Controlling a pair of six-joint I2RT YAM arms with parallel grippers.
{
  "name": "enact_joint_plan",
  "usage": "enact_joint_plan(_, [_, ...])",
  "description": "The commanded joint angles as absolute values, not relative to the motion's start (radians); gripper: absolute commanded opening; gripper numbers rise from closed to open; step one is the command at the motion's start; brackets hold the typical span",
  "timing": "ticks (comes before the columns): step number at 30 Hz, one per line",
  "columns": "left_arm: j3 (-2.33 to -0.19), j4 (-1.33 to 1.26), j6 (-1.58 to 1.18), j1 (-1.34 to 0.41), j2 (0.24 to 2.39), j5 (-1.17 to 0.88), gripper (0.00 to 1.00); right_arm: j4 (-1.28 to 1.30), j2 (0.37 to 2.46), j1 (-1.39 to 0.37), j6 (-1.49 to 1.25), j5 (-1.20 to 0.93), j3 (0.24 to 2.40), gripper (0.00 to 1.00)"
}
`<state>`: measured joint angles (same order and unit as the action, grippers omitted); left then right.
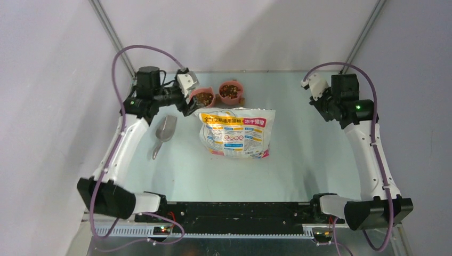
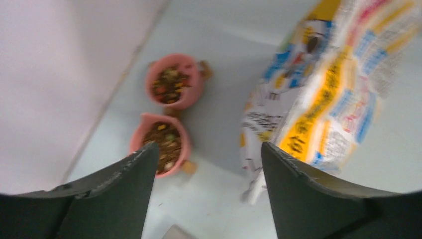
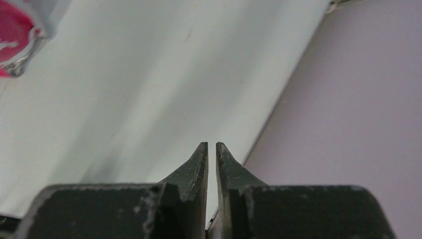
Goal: Serve the pet food
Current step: Close the pet food bag at the center of the board, then reset both arms
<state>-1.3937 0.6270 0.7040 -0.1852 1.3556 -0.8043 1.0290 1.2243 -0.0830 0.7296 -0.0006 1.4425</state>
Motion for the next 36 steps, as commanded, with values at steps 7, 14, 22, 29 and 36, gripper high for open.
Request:
enact_joint_plan(7, [-1.161,0.212,0.084,-0.169,1.005,-0.11,0.99,0.721,1.171,-0.084,0.243,0.084,1.506,0.24])
enact_joint_plan(14, [-1.104,0.565,-0.343,-0.169,0.854,0.11,1.0,0.774,1.113,-0.083,-0.127,0.017,1.418,0.13])
enact_joint_plan(22, [-0.87,0.799,-0.54,-0.169,0.51,0.131,1.0,0.884,0.825,-0.084,-0.32,-0.035,1.17,0.34])
enact_joint_plan(29, [-0.765,0.9,-0.584,-0.169,0.177,0.12,1.0,1.003,0.574,-0.083,-0.364,0.069,1.063,0.96])
enact_joint_plan(36, [-0.859,1.039,-0.583,-0.169,0.125,0.118,1.0,1.023,0.403,-0.083,-0.406,0.06,1.063,0.99])
